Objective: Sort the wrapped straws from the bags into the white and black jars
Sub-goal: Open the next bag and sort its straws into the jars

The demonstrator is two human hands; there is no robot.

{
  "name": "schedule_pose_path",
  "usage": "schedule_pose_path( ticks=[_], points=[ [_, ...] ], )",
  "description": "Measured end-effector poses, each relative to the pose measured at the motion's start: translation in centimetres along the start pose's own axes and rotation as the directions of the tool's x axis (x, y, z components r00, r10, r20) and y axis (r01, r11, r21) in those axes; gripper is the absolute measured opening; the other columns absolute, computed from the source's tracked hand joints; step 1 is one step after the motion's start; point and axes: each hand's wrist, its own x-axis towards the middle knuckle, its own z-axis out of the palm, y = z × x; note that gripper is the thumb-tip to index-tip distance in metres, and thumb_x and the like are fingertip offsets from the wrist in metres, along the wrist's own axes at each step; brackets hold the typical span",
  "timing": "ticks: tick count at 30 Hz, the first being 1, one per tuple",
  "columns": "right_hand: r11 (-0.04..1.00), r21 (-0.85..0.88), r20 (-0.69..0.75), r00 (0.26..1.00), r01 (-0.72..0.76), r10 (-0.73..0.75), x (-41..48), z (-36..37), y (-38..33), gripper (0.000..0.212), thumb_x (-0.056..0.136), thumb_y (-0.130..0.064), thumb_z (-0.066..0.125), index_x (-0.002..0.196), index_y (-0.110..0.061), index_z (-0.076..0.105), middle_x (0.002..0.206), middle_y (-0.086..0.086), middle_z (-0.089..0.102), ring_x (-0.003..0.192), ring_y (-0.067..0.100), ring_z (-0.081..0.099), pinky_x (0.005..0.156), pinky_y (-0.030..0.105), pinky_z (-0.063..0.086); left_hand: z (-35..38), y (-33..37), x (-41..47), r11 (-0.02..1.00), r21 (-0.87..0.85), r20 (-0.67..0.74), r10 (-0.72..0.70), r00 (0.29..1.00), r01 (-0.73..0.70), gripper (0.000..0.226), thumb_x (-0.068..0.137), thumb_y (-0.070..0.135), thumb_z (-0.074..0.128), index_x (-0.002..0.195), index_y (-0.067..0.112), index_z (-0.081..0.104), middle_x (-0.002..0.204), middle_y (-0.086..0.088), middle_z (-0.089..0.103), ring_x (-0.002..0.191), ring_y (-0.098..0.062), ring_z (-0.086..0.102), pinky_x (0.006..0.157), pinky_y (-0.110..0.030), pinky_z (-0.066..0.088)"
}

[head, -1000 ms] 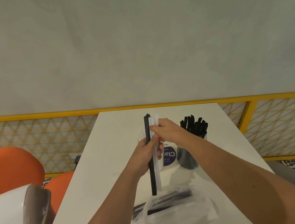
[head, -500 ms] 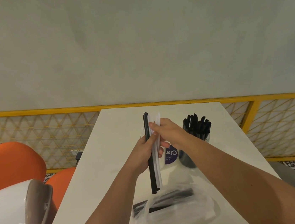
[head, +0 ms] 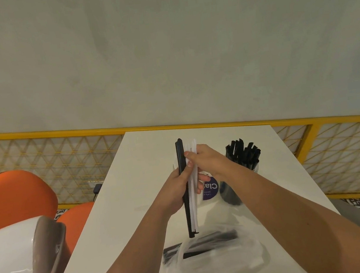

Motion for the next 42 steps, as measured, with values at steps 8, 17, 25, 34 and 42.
schedule_pose_path(
  ticks=[8,17,25,34,42],
  points=[
    [0.86,0.505,-0.264,0.962,0.078,0.068,1.7,-1.0,-1.1,0.017,0.101,-0.011,0.033,0.116,-0.01,0.04,0.077,0.008,0.057,0.062,0.018,0.062,0.069,0.035,0.054,-1.9,-0.1,0.6,0.996,-0.09,-0.278,-0.003,0.96,-0.023,0.021,0.1,0.021,0.043,0.092,0.006,0.056,0.082,-0.012,0.069,0.069,-0.02,0.067,0.066,-0.028,0.057],
    [0.851,0.421,-0.497,0.865,0.316,-0.075,4.7,-2.5,-2.5,0.007,0.1,-0.009,0.028,0.103,-0.011,0.035,0.074,0.0,0.048,0.063,0.012,0.055,0.074,0.025,0.046,-3.9,0.1,1.0,0.99,-0.107,-0.426,0.034,0.904,-0.087,0.023,0.1,0.023,0.041,0.089,0.009,0.055,0.091,-0.015,0.071,0.081,-0.025,0.069,0.079,-0.034,0.055],
    [0.89,0.218,-0.518,0.82,0.4,-0.242,5.9,-0.6,-0.7,0.01,0.101,-0.012,0.029,0.107,-0.007,0.035,0.085,0.006,0.055,0.075,0.011,0.056,0.07,0.01,0.043,-4.2,-0.1,1.3,0.992,-0.102,-0.41,0.032,0.911,-0.08,0.024,0.099,0.024,0.043,0.091,0.007,0.057,0.087,-0.014,0.071,0.079,-0.025,0.069,0.08,-0.035,0.056],
    [0.957,-0.215,-0.229,0.943,0.193,-0.242,6.6,1.3,4.0,0.031,0.096,-0.018,0.046,0.124,-0.005,0.045,0.121,0.013,0.055,0.099,0.02,0.056,0.086,0.032,0.046,-4.1,-0.1,1.2,0.992,-0.09,-0.359,0.047,0.932,-0.085,0.023,0.099,0.025,0.043,0.092,0.009,0.058,0.085,-0.012,0.071,0.075,-0.023,0.07,0.078,-0.033,0.057],
    [0.871,-0.487,-0.102,0.987,0.062,-0.127,6.1,0.2,3.4,0.063,0.081,-0.05,0.062,0.132,-0.017,0.043,0.137,0.009,0.039,0.128,0.027,0.038,0.106,0.044,0.037,-3.3,0.3,1.4,0.994,-0.043,-0.292,0.085,0.953,-0.101,0.023,0.099,0.025,0.044,0.099,0.008,0.059,0.086,-0.011,0.07,0.074,-0.021,0.07,0.077,-0.033,0.057]
  ],
)
